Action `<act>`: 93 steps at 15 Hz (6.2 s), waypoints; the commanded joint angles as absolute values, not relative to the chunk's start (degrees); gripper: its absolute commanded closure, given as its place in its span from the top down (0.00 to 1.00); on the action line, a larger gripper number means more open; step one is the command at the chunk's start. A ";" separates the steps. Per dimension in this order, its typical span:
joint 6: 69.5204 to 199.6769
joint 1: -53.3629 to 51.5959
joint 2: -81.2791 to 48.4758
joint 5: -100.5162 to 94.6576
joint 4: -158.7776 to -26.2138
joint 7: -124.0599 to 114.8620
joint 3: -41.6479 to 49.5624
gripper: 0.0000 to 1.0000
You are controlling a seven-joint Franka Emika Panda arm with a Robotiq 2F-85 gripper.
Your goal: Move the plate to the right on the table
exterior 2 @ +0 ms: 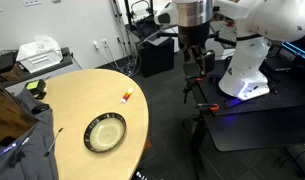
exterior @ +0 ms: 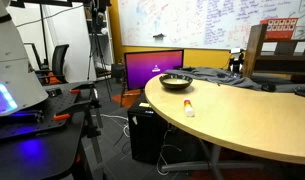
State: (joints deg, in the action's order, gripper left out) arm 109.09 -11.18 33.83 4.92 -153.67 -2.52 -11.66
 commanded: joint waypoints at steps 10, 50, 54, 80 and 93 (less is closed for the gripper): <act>143.21 -6.10 13.56 7.85 -149.47 -2.81 -5.16 1.00; 164.88 2.38 -42.41 38.54 -109.78 -16.07 -5.45 0.02; 165.96 3.32 -41.72 37.75 -110.46 -20.76 -0.45 0.03; 164.38 3.44 -41.86 33.32 -111.58 -44.46 11.31 0.94; 142.11 -11.64 -12.27 -7.30 -126.99 -59.84 16.29 1.00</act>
